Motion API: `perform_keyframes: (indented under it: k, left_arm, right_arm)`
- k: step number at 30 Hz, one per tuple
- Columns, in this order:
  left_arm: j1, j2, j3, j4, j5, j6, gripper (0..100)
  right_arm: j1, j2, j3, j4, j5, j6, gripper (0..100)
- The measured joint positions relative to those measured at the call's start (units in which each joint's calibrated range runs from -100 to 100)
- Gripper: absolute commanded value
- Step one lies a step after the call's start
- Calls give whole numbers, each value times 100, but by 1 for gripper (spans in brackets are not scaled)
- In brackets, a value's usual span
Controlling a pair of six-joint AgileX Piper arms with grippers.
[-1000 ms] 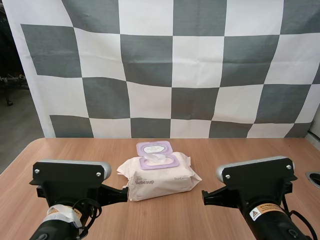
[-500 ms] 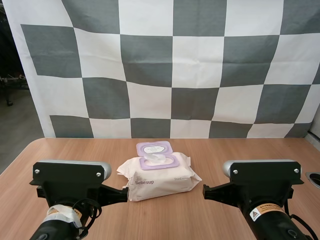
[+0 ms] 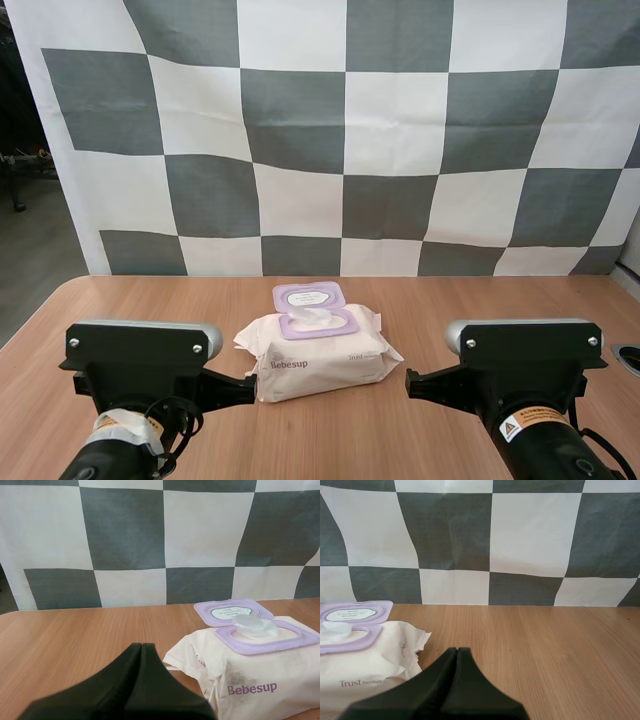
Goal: Open the wet wipes lid
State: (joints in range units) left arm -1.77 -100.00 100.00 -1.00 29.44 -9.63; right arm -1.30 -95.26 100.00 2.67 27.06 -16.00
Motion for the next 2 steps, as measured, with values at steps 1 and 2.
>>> perform_keyframes:
  k: [1,2]
  left_arm:
    - [0,0,0,0,0,0,0]
    - [0,0,0,0,0,0,0]
  right_arm:
    - [0,0,0,0,0,0,0]
    - [0,0,0,0,0,0,0]
